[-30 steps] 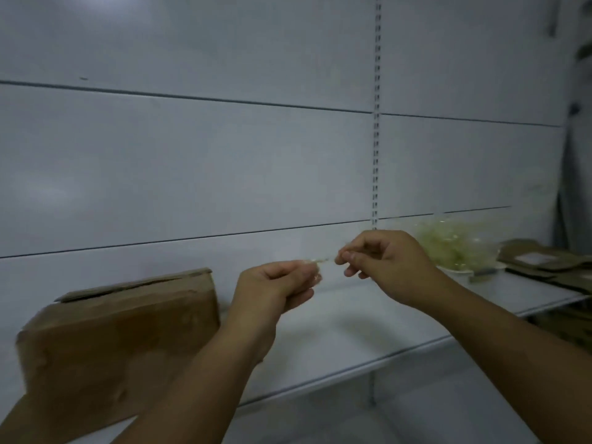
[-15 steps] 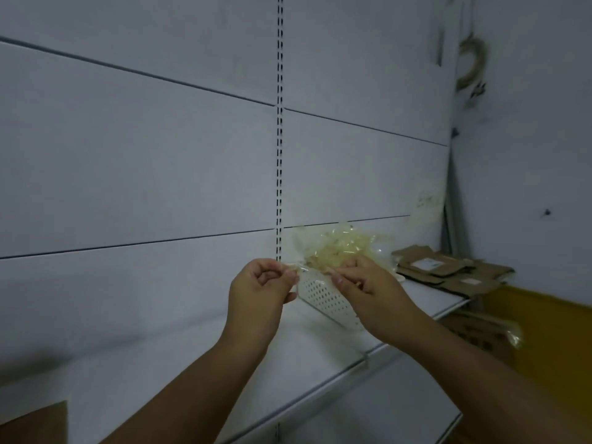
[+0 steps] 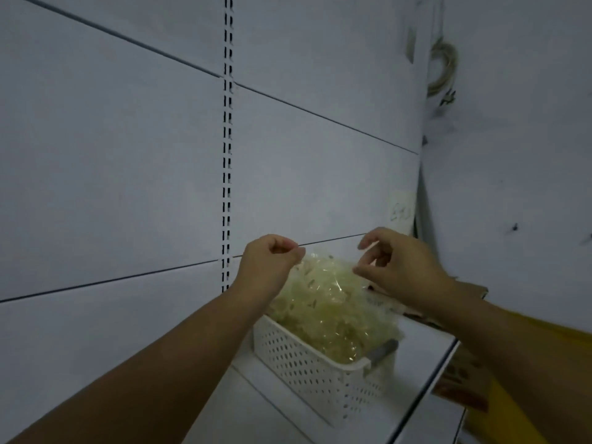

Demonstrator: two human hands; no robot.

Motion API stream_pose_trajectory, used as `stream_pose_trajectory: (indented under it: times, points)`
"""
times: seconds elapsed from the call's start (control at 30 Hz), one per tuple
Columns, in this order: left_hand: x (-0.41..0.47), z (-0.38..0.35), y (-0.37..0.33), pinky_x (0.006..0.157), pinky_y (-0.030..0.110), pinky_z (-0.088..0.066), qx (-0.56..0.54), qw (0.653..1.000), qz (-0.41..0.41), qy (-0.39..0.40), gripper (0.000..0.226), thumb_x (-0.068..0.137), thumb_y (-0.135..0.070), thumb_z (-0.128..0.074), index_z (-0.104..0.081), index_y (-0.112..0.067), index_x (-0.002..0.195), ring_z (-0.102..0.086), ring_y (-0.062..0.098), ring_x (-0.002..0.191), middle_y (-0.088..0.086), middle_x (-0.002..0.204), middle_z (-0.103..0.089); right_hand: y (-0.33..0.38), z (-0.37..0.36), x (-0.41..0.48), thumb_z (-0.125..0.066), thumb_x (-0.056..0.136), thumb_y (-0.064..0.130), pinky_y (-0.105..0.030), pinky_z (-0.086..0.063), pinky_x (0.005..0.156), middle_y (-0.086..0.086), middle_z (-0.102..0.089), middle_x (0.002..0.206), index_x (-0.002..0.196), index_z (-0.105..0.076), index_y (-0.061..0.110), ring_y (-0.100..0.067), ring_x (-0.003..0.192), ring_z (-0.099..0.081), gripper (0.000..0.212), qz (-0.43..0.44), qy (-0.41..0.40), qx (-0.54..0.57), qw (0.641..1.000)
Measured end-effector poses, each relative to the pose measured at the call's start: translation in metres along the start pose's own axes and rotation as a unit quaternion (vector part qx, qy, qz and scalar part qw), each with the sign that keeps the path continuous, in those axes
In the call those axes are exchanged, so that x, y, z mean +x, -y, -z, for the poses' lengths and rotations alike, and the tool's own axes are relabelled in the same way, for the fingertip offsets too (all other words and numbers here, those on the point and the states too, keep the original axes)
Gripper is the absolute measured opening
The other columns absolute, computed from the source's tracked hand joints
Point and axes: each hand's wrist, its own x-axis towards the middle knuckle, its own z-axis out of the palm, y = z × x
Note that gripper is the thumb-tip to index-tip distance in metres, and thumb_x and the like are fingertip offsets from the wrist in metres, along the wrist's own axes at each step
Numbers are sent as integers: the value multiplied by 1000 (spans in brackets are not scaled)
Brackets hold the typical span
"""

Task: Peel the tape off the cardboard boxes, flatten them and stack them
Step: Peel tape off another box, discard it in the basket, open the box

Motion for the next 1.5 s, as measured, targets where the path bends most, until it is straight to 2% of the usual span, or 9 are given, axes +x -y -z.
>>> stream_pose_trajectory:
  times: [0.33, 0.47, 0.6, 0.73, 0.87, 1.07, 1.23, 1.37, 1.5]
  points:
    - [24, -34, 43, 69, 27, -53, 187, 982, 20, 6, 9, 72, -18, -78, -69, -18, 71, -65, 12, 68, 1, 75, -71, -60, -16, 13, -49, 91, 46, 6, -24, 74, 22, -47, 114, 111, -63, 36, 19, 76, -37, 27, 222, 162, -185, 944]
    - [19, -45, 48, 77, 17, -41, 273, 961, -38, -9, 16, 75, -17, -74, -62, -23, 83, -50, 8, 103, -10, 116, -50, -78, -9, 8, -44, 91, 50, 14, -10, 73, 29, -40, 129, 131, -45, 41, 15, 90, -29, 41, 248, 184, -163, 937]
    - [10, -48, 41, 102, 47, -39, 301, 952, -53, -9, 26, 76, -15, -73, -54, -27, 87, -38, 15, 123, -12, 121, -41, -94, 0, 3, -44, 91, 50, 16, -5, 72, 37, -23, 122, 139, -26, 47, 33, 93, -27, 51, 248, 226, -105, 936]
    - [5, -49, 37, 100, 44, -40, 329, 943, -42, -34, 29, 74, -17, -75, -53, -23, 93, -41, 17, 119, -7, 118, -43, -112, -3, 0, -44, 90, 54, 6, -9, 86, 37, -16, 141, 139, -25, 48, 14, 123, -27, 53, 246, 265, -60, 931]
    - [1, -44, 30, 64, 16, -49, 221, 974, 50, -24, 30, 75, -23, -76, -54, -16, 95, -59, 10, 75, 3, 102, -58, -119, -3, -1, -44, 86, 60, 2, -19, 71, 30, -33, 141, 137, -24, 53, 17, 100, -28, 55, 246, 257, -41, 934]
    - [2, -41, 28, 83, 35, -54, 258, 965, 26, -38, 35, 73, -33, -76, -54, -26, 100, -59, 16, 95, -4, 106, -58, -111, -4, 2, -59, 85, 43, -1, -41, 73, 22, -52, 127, 131, -46, 37, 17, 95, -48, 48, 216, 251, 98, 938]
    - [4, -38, 34, 89, 24, -35, 402, 913, -64, -36, 21, 79, -35, -70, -67, -24, 96, -46, 8, 108, -8, 112, -54, -98, 1, 21, -60, 86, 30, -15, -38, 84, 28, -48, 106, 113, -60, 29, 8, 97, -47, 27, 228, 15, 146, 963]
    - [4, -39, 32, 86, 17, -30, 437, 893, -99, -30, 21, 81, -31, -69, -71, -20, 99, -41, 3, 104, -6, 112, -54, -72, -23, 25, -46, 91, 47, -19, -15, 102, 24, -26, 146, 142, -29, 34, 3, 131, -23, 56, 326, 141, 36, 934]
    - [3, -35, 30, 82, 17, -43, 390, 920, -42, -13, 22, 77, -37, -71, -70, -25, 94, -55, 5, 96, -9, 106, -58, -63, -47, 21, -44, 90, 48, -28, -30, 102, 7, -41, 143, 139, -32, 32, -14, 127, -40, 52, 343, 194, -24, 919]
